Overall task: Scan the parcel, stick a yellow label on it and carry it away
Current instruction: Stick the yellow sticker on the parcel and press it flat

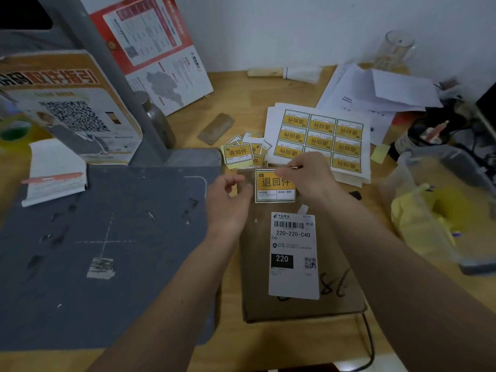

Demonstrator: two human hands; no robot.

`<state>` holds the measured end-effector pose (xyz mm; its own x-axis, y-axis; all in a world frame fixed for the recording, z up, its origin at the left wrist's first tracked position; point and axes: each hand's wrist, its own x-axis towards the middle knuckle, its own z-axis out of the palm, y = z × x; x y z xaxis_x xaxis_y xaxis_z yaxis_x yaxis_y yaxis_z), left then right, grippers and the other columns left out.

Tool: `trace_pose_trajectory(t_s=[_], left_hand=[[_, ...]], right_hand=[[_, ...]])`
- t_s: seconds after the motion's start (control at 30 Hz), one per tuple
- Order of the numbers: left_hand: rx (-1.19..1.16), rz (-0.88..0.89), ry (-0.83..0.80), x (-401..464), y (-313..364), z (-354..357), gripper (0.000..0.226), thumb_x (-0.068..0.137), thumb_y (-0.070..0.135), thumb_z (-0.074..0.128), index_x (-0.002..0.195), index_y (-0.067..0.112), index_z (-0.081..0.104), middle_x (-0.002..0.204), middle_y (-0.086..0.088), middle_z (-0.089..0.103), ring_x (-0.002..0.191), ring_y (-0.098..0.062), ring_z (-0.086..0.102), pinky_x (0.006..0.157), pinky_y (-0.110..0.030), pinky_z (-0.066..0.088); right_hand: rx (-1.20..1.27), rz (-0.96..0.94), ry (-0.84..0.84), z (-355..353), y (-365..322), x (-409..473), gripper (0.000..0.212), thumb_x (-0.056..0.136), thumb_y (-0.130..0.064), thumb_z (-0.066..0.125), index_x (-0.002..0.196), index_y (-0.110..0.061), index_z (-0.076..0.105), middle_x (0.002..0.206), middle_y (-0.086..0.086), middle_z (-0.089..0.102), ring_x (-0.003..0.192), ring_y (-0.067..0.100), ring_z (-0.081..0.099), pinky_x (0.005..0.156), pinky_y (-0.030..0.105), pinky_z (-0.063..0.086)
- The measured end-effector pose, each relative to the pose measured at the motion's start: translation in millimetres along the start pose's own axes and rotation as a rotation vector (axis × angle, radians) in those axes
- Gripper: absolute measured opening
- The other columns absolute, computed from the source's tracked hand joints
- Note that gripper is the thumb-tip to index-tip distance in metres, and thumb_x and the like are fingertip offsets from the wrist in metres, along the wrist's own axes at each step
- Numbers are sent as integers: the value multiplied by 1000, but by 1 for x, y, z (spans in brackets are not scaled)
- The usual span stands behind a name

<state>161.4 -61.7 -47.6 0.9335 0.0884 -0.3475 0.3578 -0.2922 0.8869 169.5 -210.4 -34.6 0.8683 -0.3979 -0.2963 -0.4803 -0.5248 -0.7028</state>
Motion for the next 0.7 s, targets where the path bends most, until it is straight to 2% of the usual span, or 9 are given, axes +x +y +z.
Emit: trace_pose_trajectory(t_s=[0.1, 0.17, 0.27, 0.33, 0.4, 0.5, 0.57, 0.63, 0.7], left_hand=[[132, 74, 1, -3, 0, 3, 17, 87, 20, 63, 103, 27, 59, 117, 5, 51, 121, -16, 46, 97, -27, 39], [361, 255, 22, -9, -2, 4, 27, 88, 20, 62, 115, 21, 59, 127, 1, 48, 130, -17, 36, 102, -25, 32], [698, 701, -18, -13, -13, 10, 39, 89, 10, 57, 127, 13, 55, 150, -7, 40, 144, -26, 25, 118, -45, 20], [899, 849, -132, -10, -19, 14, 49, 92, 12, 52, 140, 13, 43, 157, -6, 30, 148, -28, 15, 119, -49, 4], [1071, 826, -232, -6, -20, 16, 56, 99, 27, 40, 150, 16, 21, 162, -2, 13, 150, -24, -1, 118, -49, -8], [1211, 710, -306, -3, -24, 14, 68, 97, 53, 17, 151, 19, -4, 162, 2, -9, 148, -20, -15, 119, -53, -9], [1242, 662, -326, -3, -26, 14, 76, 90, 63, 6, 150, 19, -12, 160, 2, -17, 147, -19, -19, 118, -53, -9], [1255, 629, -329, -4, -28, 15, 80, 86, 65, 0, 149, 18, -15, 160, 1, -20, 146, -18, -22, 118, -54, -9], [1243, 606, -326, -5, -28, 16, 81, 84, 64, -3, 149, 17, -16, 159, 0, -23, 145, -18, -24, 118, -54, -10]], right_hand=[[-8, 10, 11, 1, 3, 4, 41, 81, -30, 70, 51, -9, 52, 51, 2, 42, 51, 20, 42, 57, 36, 37], [-58, 9, 31, 4, 5, 7, 40, 81, -33, 70, 51, -13, 53, 52, -1, 42, 53, 19, 41, 57, 33, 34], [-238, -34, 78, 11, 6, 10, 27, 82, -39, 67, 73, -14, 70, 74, 5, 59, 77, 25, 53, 67, 37, 41], [-312, -69, 106, 13, 6, 11, 28, 84, -38, 64, 85, -12, 73, 95, 12, 63, 98, 31, 52, 82, 42, 45], [-361, -103, 117, 12, 5, 8, 29, 86, -36, 62, 93, -9, 71, 107, 15, 59, 109, 33, 46, 92, 44, 42], [-429, -143, 153, 13, 8, 3, 32, 86, -38, 62, 103, -11, 66, 119, 12, 51, 116, 29, 41, 98, 40, 37], [-408, -149, 215, 16, 13, 0, 46, 82, -37, 67, 119, -13, 54, 130, 11, 45, 123, 27, 37, 103, 39, 33], [-338, -125, 320, 12, 16, -6, 77, 78, -32, 72, 140, -14, 30, 145, 13, 34, 135, 30, 28, 110, 41, 26], [-340, -225, 433, 4, 18, -19, 80, 82, -23, 69, 145, -12, 21, 149, 15, 30, 140, 30, 24, 114, 43, 22]])
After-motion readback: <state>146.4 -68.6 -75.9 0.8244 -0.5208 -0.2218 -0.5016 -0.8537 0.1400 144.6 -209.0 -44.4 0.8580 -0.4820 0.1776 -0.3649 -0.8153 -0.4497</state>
